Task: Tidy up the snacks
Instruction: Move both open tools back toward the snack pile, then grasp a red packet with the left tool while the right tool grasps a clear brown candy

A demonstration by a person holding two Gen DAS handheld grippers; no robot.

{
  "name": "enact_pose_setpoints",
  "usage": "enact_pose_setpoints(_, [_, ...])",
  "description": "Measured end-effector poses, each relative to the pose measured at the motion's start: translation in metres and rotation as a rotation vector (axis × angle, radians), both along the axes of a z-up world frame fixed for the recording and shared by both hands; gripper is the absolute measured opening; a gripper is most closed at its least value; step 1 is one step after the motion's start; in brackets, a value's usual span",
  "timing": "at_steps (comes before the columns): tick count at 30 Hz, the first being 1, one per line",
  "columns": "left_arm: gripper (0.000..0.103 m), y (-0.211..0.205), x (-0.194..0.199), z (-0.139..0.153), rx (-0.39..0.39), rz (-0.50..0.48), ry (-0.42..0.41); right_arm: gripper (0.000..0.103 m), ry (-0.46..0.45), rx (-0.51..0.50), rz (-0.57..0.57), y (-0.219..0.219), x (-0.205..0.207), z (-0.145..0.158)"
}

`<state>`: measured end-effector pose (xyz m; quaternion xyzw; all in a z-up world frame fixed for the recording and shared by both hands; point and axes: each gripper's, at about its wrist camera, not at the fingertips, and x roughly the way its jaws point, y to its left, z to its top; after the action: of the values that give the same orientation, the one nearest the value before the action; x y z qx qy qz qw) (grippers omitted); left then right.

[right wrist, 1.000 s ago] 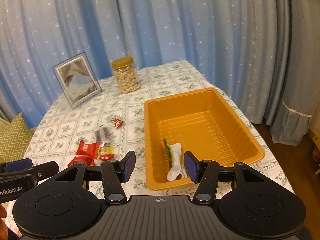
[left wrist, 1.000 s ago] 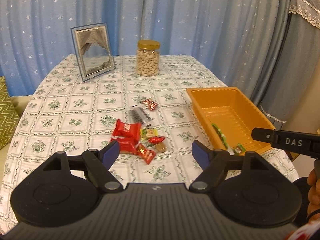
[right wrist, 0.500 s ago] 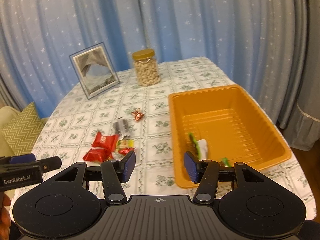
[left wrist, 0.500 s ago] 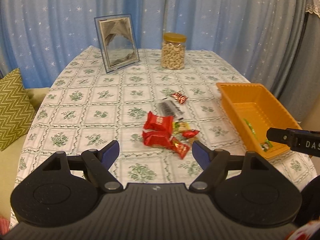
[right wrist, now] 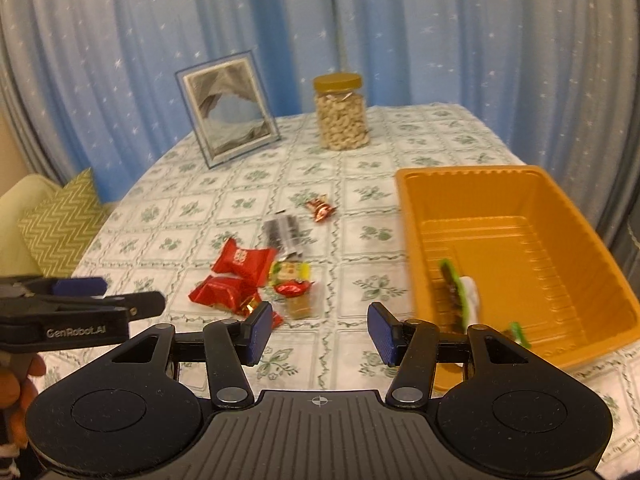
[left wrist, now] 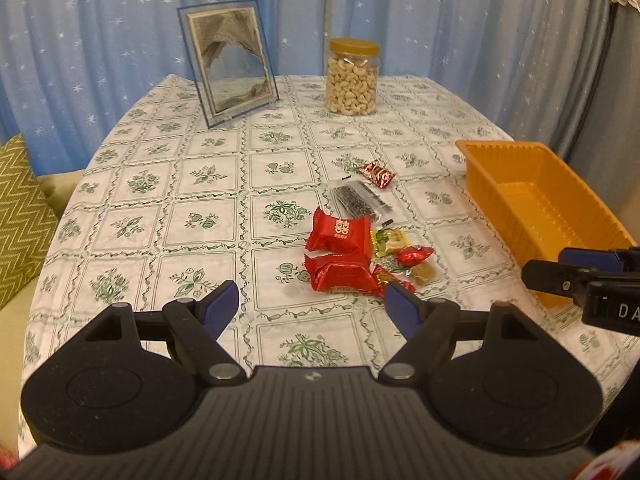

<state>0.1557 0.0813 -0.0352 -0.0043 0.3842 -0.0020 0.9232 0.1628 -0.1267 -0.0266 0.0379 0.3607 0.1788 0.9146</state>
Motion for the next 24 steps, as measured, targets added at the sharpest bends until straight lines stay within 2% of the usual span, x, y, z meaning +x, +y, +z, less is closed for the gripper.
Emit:
enact_pose_setpoints(12, [0.078, 0.029, 0.031, -0.029, 0.004, -0.016, 0.027, 0.053, 0.029, -0.054, 0.062, 0.039, 0.033, -0.039])
enact_pose_setpoints(14, [0.077, 0.032, 0.035, -0.034, -0.007, -0.016, 0.028, 0.053, 0.032, -0.067, 0.064, 0.042, 0.040, -0.045])
enact_pose_setpoints(17, [0.078, 0.035, 0.038, -0.039, -0.030, -0.018, 0.030, 0.044, 0.039, -0.083, 0.063, 0.046, 0.050, -0.055])
enact_pose_setpoints(24, [0.077, 0.036, 0.044, -0.045, -0.079, -0.014, 0.026, 0.043, 0.076, -0.085, 0.053, 0.051, 0.071, -0.077])
